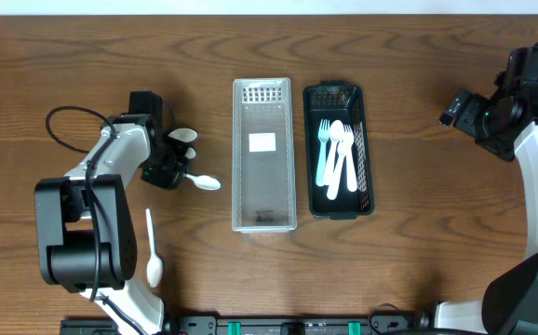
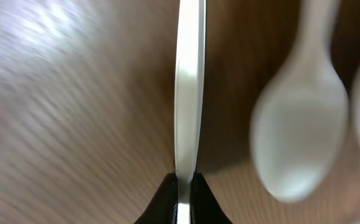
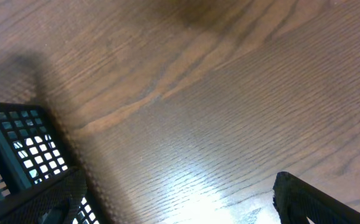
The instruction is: Pack container
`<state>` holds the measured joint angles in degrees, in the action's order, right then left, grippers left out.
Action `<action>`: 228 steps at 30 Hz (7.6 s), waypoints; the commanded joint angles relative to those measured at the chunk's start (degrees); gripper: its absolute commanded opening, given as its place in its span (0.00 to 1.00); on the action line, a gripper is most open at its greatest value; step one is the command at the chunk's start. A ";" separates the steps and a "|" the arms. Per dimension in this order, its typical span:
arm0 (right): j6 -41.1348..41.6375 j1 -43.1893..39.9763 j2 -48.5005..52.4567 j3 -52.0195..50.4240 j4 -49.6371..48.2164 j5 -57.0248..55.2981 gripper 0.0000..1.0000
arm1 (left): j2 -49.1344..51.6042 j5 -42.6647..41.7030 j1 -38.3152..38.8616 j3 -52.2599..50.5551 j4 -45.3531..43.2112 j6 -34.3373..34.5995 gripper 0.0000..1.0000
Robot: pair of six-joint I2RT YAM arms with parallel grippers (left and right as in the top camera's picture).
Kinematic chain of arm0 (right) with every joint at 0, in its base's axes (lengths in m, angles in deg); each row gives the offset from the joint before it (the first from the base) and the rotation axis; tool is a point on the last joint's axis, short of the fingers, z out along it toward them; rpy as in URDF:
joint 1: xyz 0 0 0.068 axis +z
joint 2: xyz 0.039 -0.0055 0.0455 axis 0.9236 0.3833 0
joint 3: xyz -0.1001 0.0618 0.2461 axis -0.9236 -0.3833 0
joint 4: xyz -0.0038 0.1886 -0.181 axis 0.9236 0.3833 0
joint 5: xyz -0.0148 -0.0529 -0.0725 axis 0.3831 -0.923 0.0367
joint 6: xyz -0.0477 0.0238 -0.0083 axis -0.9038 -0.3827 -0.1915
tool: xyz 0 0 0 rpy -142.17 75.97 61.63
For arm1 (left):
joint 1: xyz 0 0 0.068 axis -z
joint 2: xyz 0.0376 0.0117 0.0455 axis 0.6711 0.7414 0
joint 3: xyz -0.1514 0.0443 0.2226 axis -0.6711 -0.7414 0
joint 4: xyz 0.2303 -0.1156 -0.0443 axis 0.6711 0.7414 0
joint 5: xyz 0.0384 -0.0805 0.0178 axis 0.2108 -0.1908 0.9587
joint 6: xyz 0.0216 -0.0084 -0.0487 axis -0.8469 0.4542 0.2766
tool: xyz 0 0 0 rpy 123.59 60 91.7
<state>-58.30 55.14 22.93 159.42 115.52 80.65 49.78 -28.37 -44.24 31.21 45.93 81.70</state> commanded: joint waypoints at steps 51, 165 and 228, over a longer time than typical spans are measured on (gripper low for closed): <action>0.33 -0.42 0.28 0.24 0.90 -0.15 0.99 | -6.88 12.87 -5.33 13.70 7.37 1.95 0.45; 0.31 -0.37 0.28 0.24 2.86 -0.17 0.99 | 16.04 8.13 -4.74 25.00 5.44 16.24 0.58; 0.31 -0.37 0.28 0.24 1.20 -0.17 0.99 | -10.62 26.69 27.50 37.03 33.31 -54.82 0.69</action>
<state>-58.30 55.14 22.97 159.42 117.00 80.65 46.63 -8.31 -16.24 65.48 78.21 27.63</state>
